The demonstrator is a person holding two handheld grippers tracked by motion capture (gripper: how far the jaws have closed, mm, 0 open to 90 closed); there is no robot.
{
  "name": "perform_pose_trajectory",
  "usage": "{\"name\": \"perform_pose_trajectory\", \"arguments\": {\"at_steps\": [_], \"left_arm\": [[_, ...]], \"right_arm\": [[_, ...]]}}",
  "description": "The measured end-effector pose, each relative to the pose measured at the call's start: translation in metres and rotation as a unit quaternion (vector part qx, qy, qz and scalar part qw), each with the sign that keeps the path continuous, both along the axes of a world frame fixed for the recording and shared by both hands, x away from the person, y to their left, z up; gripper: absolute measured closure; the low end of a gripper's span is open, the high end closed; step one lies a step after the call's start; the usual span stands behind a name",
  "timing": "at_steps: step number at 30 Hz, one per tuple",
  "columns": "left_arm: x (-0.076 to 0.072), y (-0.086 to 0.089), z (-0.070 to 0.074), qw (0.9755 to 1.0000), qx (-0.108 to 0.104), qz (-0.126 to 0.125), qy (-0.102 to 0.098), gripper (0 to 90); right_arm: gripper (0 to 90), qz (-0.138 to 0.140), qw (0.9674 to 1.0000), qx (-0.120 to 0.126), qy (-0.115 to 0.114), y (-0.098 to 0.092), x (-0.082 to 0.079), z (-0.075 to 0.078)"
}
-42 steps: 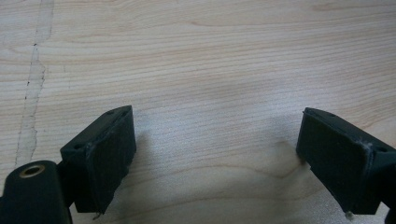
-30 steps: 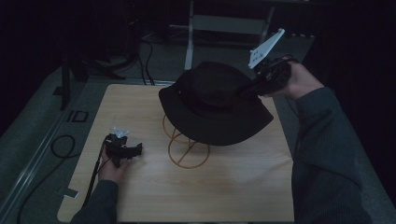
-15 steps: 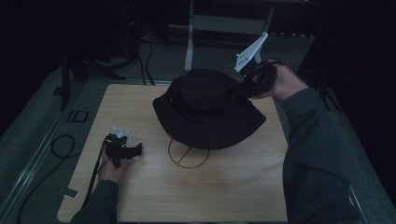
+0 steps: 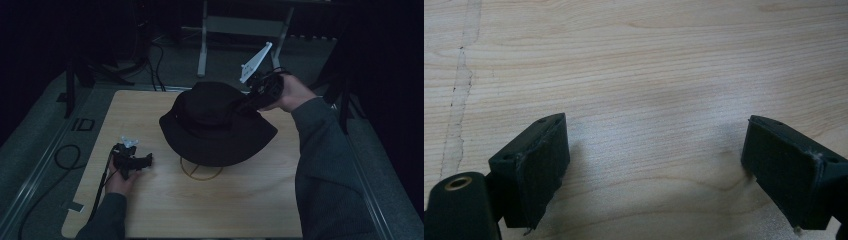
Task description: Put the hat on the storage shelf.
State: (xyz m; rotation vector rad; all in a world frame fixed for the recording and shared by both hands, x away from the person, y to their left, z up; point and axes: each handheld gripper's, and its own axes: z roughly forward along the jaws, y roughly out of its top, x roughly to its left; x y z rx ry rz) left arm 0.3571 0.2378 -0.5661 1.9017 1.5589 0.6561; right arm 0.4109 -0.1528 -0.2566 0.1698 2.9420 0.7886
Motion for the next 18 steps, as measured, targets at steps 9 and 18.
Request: {"name": "perform_pose_trajectory", "arguments": {"at_steps": [9,18], "left_arm": [[0.000,0.000,0.000,1.0000,-0.001,0.001,-0.001,12.2],[0.000,0.000,0.000,1.0000,-0.001,0.001,-0.001,12.2]], "right_arm": [[83.0,-0.003,0.9998,-0.014,0.011,0.011,0.004,-0.010],[79.5,-0.006,0.9994,-0.027,0.022,0.018,0.008,-0.023]]}}
